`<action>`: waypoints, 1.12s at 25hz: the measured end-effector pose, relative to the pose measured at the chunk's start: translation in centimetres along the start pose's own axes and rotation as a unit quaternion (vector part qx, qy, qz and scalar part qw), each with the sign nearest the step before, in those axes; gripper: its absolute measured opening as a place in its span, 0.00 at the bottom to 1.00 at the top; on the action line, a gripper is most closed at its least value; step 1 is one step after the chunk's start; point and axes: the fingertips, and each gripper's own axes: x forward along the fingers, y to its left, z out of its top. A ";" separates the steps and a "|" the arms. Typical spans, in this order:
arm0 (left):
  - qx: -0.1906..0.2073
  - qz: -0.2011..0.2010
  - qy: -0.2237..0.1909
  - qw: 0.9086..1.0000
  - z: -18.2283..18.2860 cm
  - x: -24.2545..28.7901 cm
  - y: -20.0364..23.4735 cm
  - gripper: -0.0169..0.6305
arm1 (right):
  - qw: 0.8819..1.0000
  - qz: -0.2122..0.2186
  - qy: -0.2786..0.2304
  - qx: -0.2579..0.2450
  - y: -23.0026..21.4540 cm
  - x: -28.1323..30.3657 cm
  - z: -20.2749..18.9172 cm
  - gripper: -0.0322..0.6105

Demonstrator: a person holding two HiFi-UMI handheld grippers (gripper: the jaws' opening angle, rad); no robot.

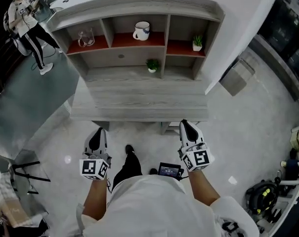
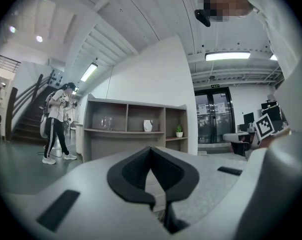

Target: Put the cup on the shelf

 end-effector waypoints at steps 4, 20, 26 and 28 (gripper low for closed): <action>-0.009 -0.002 0.016 1.000 -0.8 -2.4 -1.2 0.04 | 1.000 -0.014 0.009 0.001 0.2 -3.3 -0.4 0.11; 0.005 -0.069 0.005 0.998 -0.9 -6.1 2.9 0.04 | 0.999 -0.039 0.021 -0.009 11.9 -4.0 -0.9 0.11; 0.046 -0.086 0.002 0.995 -0.5 -7.8 5.9 0.04 | 0.998 -0.057 -0.003 -0.023 15.5 -2.5 0.3 0.11; 0.034 -0.083 -0.001 0.996 -0.4 -7.9 6.9 0.04 | 0.998 -0.055 0.007 -0.019 16.1 -2.1 -0.2 0.11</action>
